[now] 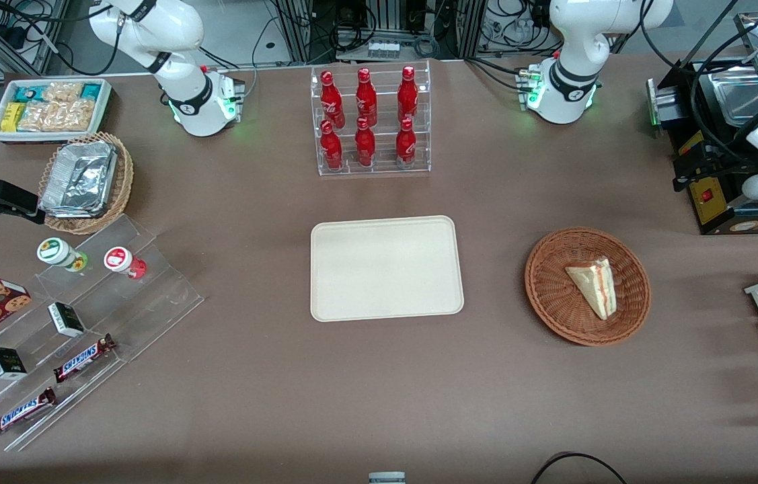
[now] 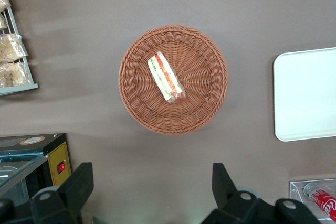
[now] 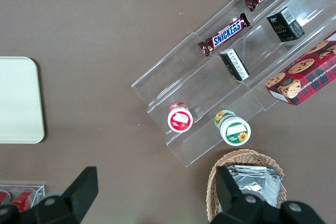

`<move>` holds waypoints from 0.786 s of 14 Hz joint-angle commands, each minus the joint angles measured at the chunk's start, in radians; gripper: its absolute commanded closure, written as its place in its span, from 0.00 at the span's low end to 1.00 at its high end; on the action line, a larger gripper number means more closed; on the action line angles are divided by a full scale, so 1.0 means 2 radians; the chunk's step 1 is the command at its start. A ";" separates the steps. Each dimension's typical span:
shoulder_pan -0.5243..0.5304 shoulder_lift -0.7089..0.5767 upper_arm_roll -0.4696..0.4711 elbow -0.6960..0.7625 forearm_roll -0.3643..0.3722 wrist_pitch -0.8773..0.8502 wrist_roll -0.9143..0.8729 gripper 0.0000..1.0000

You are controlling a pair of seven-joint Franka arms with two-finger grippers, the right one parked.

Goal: Place sandwich from basket to tray
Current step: 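Move the left gripper over the wicker basket toward the sandwich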

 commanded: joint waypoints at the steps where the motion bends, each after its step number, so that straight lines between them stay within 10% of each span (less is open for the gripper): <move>1: 0.009 0.008 -0.004 0.016 0.003 -0.016 0.004 0.00; 11: 0.015 0.066 -0.006 -0.046 0.004 0.090 -0.042 0.00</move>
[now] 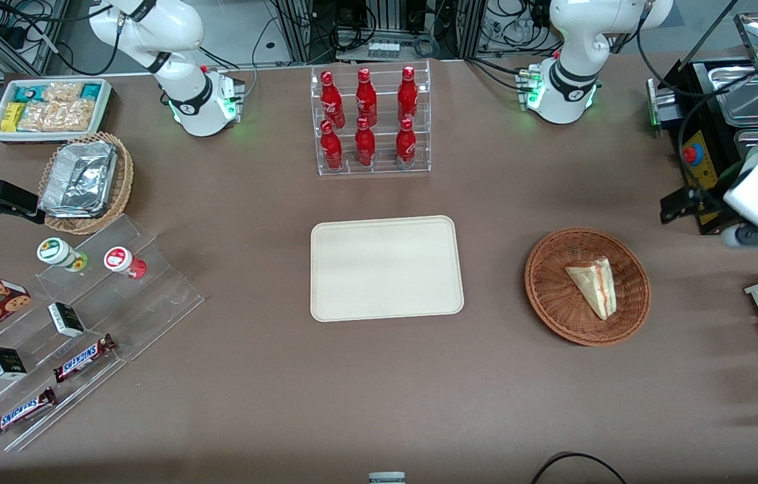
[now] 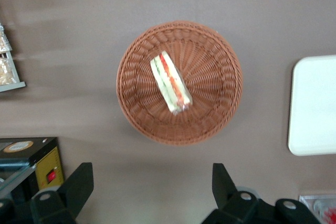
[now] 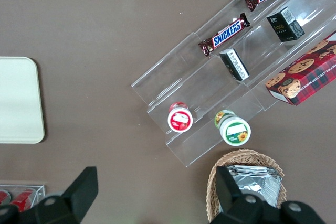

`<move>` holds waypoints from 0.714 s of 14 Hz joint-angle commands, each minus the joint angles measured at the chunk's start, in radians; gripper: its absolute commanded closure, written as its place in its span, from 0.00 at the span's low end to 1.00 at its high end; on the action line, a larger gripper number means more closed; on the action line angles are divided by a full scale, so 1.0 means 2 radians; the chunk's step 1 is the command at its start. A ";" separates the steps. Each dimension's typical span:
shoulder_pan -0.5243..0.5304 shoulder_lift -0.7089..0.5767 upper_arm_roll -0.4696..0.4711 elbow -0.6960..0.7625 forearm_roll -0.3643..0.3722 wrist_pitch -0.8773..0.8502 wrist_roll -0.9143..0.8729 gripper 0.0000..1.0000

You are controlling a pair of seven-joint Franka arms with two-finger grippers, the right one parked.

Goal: Place sandwich from basket to tray
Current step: 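Move the left gripper over the wicker basket toward the sandwich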

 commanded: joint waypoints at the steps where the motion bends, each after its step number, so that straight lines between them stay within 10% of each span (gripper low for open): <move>1: 0.006 0.001 -0.006 -0.039 0.004 0.050 -0.031 0.00; 10: -0.011 0.018 -0.007 -0.181 0.005 0.258 -0.162 0.00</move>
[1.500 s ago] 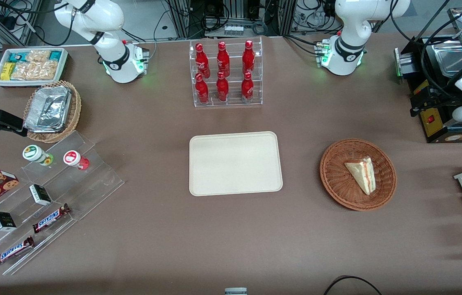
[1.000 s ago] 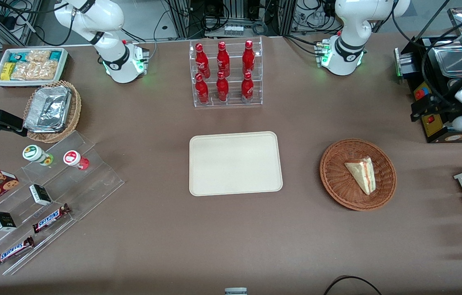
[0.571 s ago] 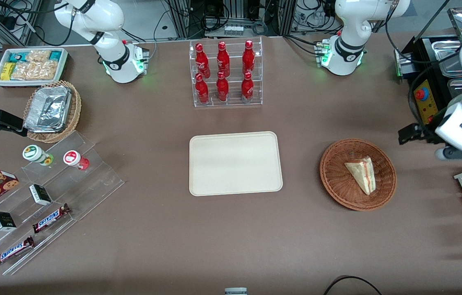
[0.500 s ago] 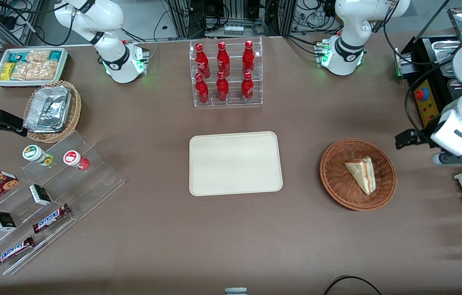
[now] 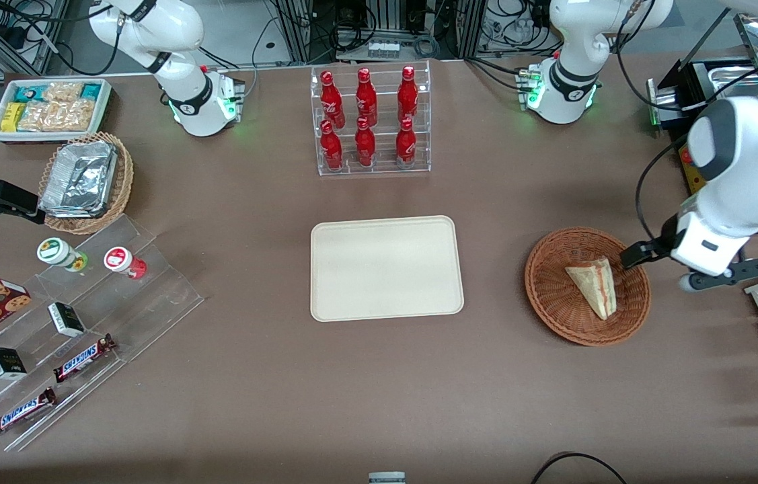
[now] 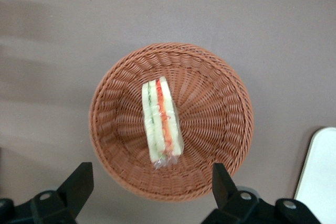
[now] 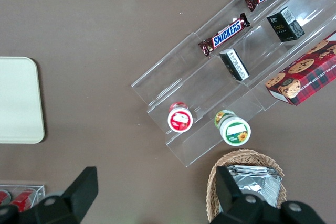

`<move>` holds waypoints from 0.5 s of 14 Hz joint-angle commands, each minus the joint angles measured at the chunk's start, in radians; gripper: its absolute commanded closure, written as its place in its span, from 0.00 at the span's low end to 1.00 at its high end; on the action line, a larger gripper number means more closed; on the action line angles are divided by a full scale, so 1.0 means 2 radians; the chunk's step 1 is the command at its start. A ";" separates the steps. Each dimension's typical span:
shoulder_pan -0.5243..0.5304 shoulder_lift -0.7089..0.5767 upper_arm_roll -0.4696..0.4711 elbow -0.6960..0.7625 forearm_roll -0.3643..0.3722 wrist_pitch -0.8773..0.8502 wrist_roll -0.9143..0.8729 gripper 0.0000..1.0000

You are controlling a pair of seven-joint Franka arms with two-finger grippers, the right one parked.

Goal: Place sandwich from basket to tray
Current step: 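Lower the open left gripper around the wrapped sandwich and close it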

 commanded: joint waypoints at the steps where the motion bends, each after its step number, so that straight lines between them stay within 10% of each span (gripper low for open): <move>1: -0.008 0.007 0.001 -0.048 0.005 0.075 -0.037 0.00; 7: -0.011 0.033 0.001 -0.090 0.005 0.146 -0.059 0.00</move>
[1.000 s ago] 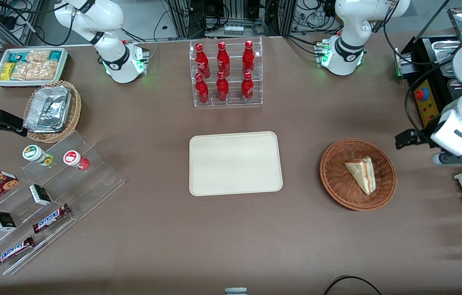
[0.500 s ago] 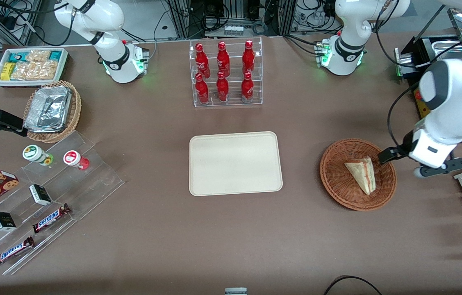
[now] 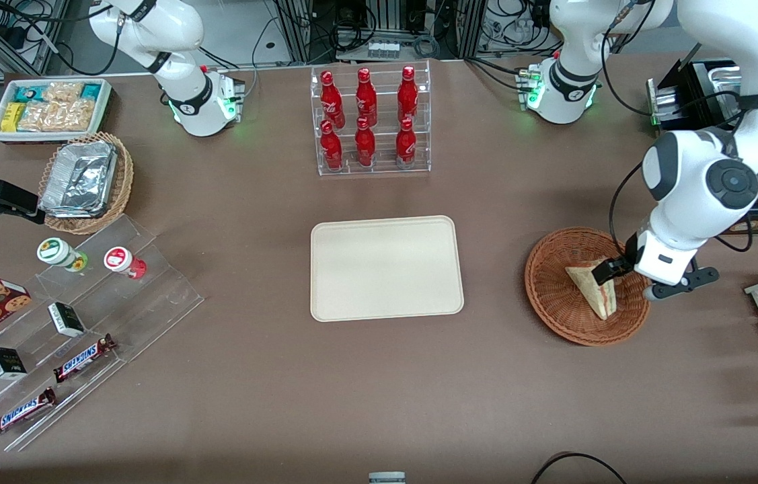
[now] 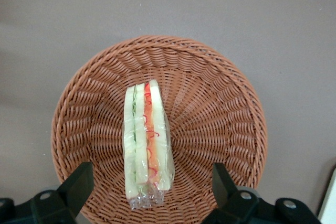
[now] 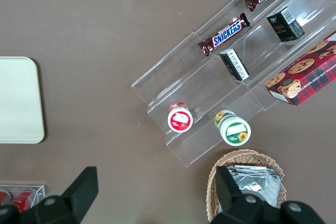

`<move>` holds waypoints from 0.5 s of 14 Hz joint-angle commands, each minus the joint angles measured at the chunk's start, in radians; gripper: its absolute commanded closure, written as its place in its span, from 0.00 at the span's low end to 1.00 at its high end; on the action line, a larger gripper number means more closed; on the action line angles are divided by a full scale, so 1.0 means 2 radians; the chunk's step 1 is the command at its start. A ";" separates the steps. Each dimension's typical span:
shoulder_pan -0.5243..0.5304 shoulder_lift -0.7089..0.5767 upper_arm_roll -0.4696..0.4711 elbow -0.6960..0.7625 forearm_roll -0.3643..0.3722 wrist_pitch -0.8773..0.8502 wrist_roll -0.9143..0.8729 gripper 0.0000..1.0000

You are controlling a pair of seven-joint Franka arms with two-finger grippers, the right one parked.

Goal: Place sandwich from basket to tray
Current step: 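Lower the open left gripper around the wrapped sandwich and close it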

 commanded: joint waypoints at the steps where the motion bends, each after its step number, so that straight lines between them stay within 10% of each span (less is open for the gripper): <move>1: -0.003 0.002 0.002 -0.024 0.005 0.025 -0.015 0.00; 7: -0.004 0.027 0.002 -0.034 0.005 0.056 -0.015 0.00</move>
